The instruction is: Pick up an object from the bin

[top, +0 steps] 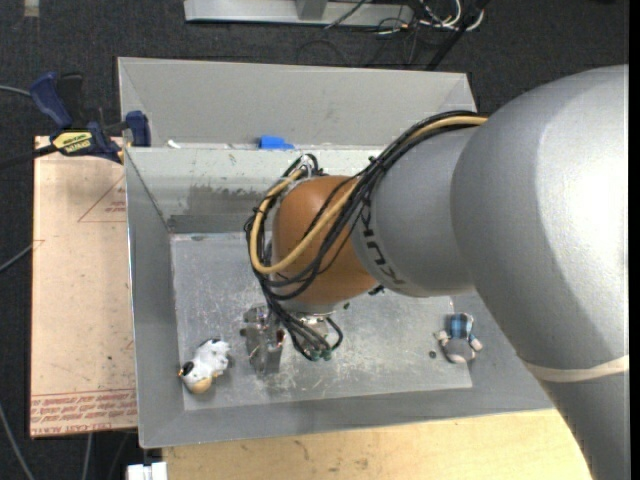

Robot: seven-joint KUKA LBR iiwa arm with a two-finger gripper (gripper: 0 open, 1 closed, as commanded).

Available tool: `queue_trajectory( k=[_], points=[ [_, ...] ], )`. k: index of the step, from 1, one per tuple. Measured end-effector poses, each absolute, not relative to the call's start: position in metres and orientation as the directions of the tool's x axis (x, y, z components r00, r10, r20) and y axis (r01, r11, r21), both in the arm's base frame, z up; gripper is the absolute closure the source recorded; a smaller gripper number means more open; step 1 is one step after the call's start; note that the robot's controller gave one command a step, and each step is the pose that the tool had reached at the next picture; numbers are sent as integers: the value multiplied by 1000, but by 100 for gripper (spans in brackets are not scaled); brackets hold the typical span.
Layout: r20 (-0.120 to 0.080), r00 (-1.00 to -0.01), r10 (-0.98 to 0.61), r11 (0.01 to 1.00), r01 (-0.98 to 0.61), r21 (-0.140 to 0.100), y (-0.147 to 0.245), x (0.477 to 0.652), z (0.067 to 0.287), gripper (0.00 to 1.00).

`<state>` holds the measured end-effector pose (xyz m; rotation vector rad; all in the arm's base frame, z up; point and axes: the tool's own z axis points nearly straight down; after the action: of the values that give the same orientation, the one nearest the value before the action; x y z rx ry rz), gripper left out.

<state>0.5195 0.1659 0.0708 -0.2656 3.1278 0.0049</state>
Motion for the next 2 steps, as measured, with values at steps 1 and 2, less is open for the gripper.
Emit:
queue_trajectory(
  k=[1, 2],
  points=[
    [-2, -986, -168, 986, -168, 2, 165, 519, 71, 100],
    [-2, -986, -169, 986, -169, 2, 165, 519, 71, 100]
  ],
)
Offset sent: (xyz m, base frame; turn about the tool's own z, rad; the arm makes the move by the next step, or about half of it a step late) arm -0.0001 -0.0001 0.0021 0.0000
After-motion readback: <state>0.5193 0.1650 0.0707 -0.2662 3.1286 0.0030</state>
